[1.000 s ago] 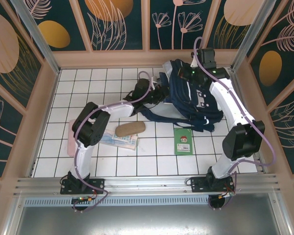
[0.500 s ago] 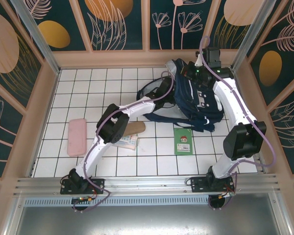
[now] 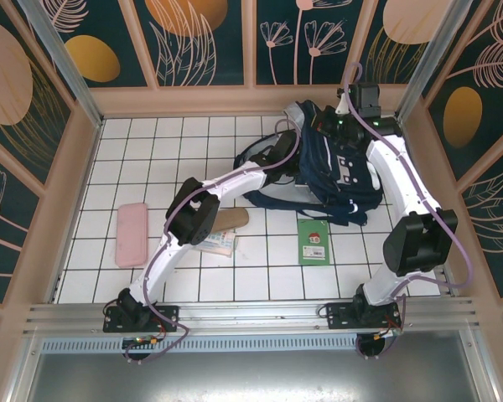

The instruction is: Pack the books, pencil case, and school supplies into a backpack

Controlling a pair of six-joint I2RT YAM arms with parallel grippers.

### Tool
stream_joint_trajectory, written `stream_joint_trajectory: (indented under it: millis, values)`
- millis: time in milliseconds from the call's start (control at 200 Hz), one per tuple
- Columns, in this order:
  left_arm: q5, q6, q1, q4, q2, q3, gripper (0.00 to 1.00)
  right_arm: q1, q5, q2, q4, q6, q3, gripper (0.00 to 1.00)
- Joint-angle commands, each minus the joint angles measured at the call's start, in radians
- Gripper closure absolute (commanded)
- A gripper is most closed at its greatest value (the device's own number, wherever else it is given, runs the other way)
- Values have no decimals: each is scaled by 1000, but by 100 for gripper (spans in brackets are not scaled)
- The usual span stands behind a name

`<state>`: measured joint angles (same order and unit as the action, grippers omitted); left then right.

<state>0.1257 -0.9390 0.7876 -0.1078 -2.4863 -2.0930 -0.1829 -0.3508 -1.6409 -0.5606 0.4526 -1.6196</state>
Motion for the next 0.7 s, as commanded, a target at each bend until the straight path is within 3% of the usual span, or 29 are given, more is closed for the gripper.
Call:
stream_joint_trajectory:
  millis: [0,280,490,690]
  values:
    - [-75,73,7,-93,57,-15,34,5,-39,74,86,21,6,100]
    - [-23,133,-5,12,186,101,34,6,-39,84,93,20,32,100]
    - [43,117,-64,107,287,260,34,7,-39,90,103,20,59,100]
    - [78,123,-112,100,261,311,38,8,-46,94,113,24,72,100]
